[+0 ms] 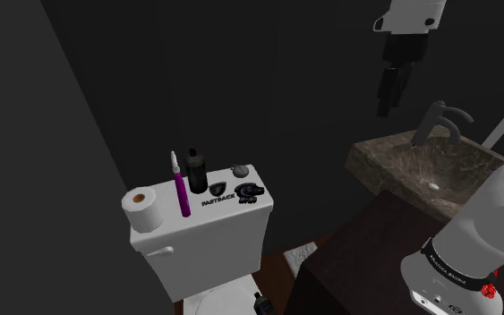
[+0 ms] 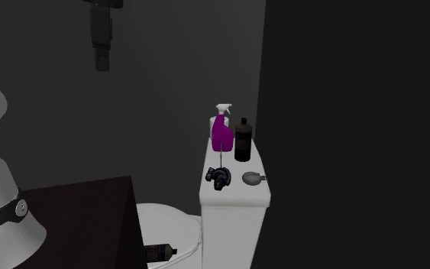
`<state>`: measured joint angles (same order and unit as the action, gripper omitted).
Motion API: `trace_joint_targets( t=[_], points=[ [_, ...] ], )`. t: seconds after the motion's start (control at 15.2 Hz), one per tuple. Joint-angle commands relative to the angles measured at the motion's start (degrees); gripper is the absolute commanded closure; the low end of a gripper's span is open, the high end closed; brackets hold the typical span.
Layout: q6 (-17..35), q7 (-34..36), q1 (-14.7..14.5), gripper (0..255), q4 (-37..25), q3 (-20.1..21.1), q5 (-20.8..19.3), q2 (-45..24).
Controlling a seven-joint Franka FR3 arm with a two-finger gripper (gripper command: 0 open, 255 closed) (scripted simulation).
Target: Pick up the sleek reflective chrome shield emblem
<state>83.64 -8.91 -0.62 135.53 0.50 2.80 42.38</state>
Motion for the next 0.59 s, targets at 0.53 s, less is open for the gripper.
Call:
trace_joint_targets(
  t=[0.53],
  points=[
    [13.7,10.0,-1.0,0,3.6,6.0,6.8,-9.2]
  ],
)
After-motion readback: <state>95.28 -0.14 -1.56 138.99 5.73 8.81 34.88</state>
